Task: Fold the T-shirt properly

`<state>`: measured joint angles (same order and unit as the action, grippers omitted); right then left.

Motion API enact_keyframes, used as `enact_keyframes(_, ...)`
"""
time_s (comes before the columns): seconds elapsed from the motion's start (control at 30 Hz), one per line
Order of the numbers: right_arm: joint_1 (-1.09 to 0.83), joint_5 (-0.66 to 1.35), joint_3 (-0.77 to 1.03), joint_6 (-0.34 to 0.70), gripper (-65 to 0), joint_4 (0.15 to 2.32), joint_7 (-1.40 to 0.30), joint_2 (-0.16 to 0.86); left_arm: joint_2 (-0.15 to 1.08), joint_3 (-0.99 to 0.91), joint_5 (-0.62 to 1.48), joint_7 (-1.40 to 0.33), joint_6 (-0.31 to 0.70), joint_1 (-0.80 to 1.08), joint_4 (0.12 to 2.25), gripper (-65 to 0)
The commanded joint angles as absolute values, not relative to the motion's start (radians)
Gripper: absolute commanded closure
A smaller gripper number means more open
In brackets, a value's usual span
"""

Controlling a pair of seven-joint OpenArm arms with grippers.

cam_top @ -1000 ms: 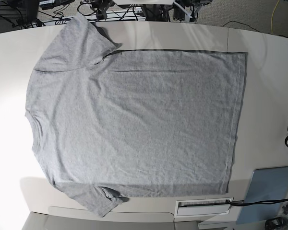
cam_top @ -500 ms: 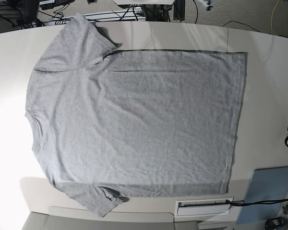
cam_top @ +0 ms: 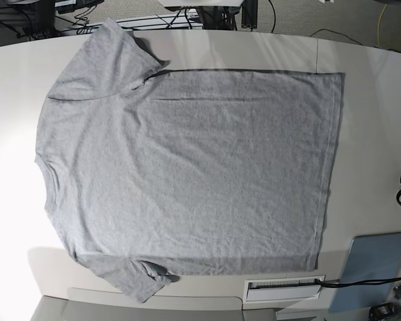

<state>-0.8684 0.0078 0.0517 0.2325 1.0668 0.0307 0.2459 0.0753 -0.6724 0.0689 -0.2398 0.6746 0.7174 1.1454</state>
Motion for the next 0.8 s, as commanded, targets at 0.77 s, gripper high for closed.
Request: enact_keyframes(0.77, -1.282, 0.024, 0.350, 0.213, -16.4, 2.164, -0.191, 0.427, 0.445, -0.677, 0.066, -0.251, 0.698, 0.831, 1.947, -33.9)
